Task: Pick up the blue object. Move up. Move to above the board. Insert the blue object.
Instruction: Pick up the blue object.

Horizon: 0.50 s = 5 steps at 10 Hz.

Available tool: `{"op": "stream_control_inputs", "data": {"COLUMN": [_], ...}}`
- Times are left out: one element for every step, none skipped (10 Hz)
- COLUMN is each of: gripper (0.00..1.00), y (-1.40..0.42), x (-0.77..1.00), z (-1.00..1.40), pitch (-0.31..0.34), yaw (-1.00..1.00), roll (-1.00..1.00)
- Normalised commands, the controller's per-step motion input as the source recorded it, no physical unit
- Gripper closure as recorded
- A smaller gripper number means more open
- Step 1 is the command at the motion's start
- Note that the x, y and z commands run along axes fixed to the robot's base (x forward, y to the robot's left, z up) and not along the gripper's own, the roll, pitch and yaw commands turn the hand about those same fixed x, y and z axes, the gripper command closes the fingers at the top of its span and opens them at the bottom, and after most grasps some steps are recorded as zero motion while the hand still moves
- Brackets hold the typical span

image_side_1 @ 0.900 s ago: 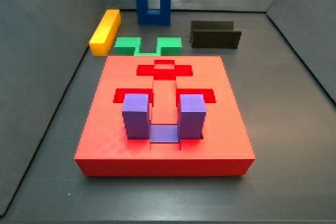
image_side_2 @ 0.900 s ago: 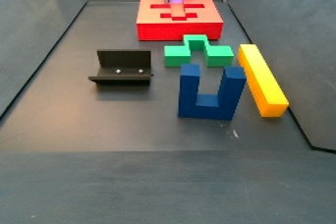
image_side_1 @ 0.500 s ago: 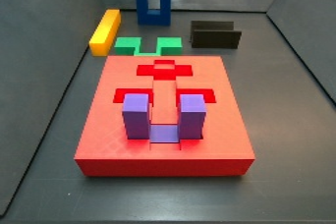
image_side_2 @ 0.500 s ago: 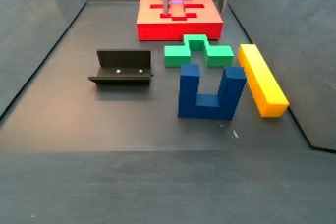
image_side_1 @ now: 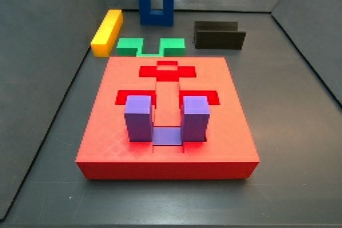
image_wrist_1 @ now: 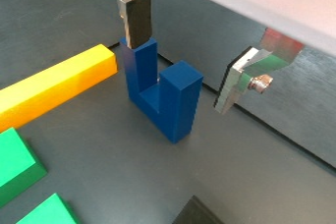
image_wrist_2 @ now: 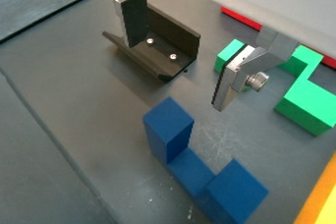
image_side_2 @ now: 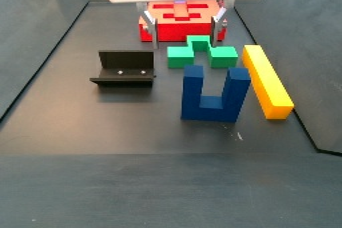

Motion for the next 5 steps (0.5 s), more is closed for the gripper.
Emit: {"op": "stream_control_inputs", "data": {"gripper": [0.0,0.0,0.0,0.0,0.0], "y": [0.35,0.36,0.3,0.28,0.14], "x": [-0.03,0.0,0.0,0.0,0.0], "z": [-0.27,-0.25,-0.22,-0.2,-0.21], "pitch": [0.0,-0.003,-0.003,-0.024,-0.02], "yaw": [-0.11,-0.09,-0.1,-0.1,0.0], "roll": [-0.01,-0.07,-0.08,-0.11,-0.09]}}
